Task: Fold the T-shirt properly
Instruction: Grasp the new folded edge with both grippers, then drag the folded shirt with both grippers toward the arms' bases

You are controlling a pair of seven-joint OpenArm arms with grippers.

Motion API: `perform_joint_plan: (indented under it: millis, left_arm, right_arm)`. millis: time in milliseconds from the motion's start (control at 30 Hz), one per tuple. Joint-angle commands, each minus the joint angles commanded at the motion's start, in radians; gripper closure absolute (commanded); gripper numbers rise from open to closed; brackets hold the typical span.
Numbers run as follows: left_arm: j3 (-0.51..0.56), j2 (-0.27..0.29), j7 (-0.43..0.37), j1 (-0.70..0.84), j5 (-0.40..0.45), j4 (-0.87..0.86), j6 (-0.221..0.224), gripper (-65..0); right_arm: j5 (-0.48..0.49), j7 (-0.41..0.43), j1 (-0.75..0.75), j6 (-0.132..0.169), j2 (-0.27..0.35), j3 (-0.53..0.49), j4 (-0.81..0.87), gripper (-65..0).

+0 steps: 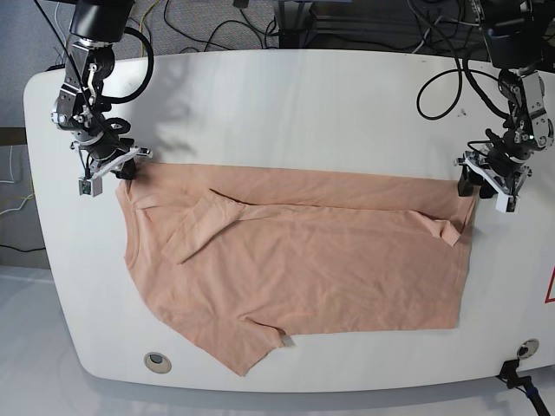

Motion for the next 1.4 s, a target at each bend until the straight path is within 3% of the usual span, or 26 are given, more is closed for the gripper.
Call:
perform_joint_plan:
  millis: [67, 267, 333, 433, 467, 767, 867, 1067, 1400]
  left_arm:
    - [0.0, 0.0, 0.0, 0.0, 0.0, -0.02, 0.0, -6.7]
    - [0.0, 0.002, 0.0, 0.0, -0.002, -0.023, 0.0, -6.8]
    - [-0.002, 0.0, 0.0, 0.0, -0.002, -0.023, 0.0, -12.6]
    - [-0.002, 0.0, 0.0, 0.0, -0.002, -0.023, 0.0, -34.5]
    - [-0.002, 0.0, 0.0, 0.0, -0.002, -0.023, 0.0, -37.7]
    - [-0.002, 0.0, 0.002, 0.0, 0.0, -0.023, 0.0, -37.5]
    - [0.008, 0.002, 0.002, 0.0, 0.0, -0.023, 0.0, -30.7]
    - [0.049, 0.002, 0.002, 0.0, 0.0, -0.023, 0.0, -1.2]
    - [0.071, -0.002, 0.005, 0.071, -0.006, 0.017, 0.0, 0.0]
  right_arm:
    - [0.002, 0.0, -0.002, 0.0, -0.003, 0.0, 0.002, 0.0]
    - [0.0, 0.0, -0.028, 0.0, -0.02, 0.0, 0.068, 0.0]
    - [0.0, 0.0, -0.026, 0.0, -0.02, 0.0, 0.066, 0.0]
    - [0.0, 0.0, -0.026, 0.0, -0.02, 0.0, 0.064, 0.0]
    - [0.0, 0.0, -0.026, 0.0, -0.02, 0.0, 0.064, 0.0]
    - [0.0, 0.0, -0.025, 0.0, -0.02, 0.0, 0.064, 0.0]
    - [0.0, 0.0, -0.025, 0.0, -0.02, 0.0, 0.064, 0.0]
    - [0.0, 0.0, -0.025, 0.0, -0.02, 0.0, 0.066, 0.0]
    - [0.002, -0.043, -0.08, 0.0, -0.028, 0.002, 0.115, 0.0]
